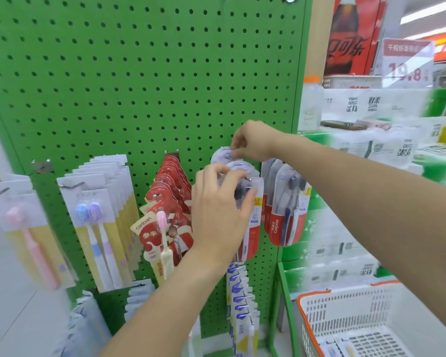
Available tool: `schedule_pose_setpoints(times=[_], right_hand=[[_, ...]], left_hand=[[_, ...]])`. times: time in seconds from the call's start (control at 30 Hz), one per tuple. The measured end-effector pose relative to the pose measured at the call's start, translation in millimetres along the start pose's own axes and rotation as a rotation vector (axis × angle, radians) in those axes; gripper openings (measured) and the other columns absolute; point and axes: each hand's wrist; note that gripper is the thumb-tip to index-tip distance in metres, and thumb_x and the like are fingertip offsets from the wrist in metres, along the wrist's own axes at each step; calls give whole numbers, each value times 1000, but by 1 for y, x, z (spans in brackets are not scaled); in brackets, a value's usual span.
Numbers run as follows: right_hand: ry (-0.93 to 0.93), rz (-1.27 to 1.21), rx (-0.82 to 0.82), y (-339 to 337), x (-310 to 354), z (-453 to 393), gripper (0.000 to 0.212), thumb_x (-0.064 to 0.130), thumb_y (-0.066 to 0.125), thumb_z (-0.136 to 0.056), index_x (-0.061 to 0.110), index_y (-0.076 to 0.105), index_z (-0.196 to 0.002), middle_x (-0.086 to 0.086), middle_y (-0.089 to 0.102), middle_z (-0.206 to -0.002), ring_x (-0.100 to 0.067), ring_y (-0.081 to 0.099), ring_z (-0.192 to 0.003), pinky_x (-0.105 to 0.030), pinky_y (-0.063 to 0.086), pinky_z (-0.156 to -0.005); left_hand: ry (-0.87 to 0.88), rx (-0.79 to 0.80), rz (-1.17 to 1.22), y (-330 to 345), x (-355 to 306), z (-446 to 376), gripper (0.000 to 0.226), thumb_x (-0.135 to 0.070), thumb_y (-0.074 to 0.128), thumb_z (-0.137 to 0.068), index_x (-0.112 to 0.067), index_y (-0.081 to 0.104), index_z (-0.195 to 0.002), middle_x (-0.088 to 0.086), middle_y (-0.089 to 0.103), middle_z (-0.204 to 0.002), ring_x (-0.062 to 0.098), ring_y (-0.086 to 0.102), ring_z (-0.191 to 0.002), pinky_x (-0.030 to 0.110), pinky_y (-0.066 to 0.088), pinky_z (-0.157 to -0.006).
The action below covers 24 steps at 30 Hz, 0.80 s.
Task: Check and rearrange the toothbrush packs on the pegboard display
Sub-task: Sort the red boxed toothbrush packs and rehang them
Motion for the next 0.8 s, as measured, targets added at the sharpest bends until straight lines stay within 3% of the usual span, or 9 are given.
schedule_pose_setpoints(times=[0.2,0.37,0.53,0.7,0.8], right_hand=[[-47,-6,-22,3,10,-2,8,20,65,-98,13,66,-102,8,60,-81,-9,56,-73,-19,42,-65],[-138,47,5,-3,22,0,3,18,69,-95,16,68,-96,4,67,-84,-17,65,-81,-31,53,-82],[-271,286,24,-11,37,7,11,17,68,-95,12,74,-103,-3,73,-98,-16,63,-83,-29,50,-82],[-436,348,-70,-16,41,25,13,17,68,-95,12,78,-102,-2,73,-97,-24,66,-88,-39,54,-78],[-535,292,-137,-17,40,34,12,17,68,-95,12,78,-99,-3,72,-94,-24,65,-89,-46,55,-80]], left_hand=[[18,-10,-10,6,3,-6,28,-31,79,-82,-18,66,-103,1,55,-109,24,49,-105,36,43,-90],[37,-46,-5,6,11,-5,34,-39,83,-78,-17,66,-97,2,59,-108,23,45,-111,30,33,-92],[24,-87,89,-8,17,5,40,-53,71,-82,-15,68,-97,0,59,-108,21,45,-112,30,34,-96],[-54,-165,66,-25,19,11,11,-18,60,-95,-9,65,-100,4,58,-105,19,43,-104,28,37,-87],[-140,-107,29,-33,12,8,22,1,59,-94,-5,59,-115,7,52,-114,17,42,-107,19,29,-92]])
Point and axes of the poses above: each hand's wrist, its own z-axis away from the middle knuckle, its own y-axis out of the palm, x = y × z
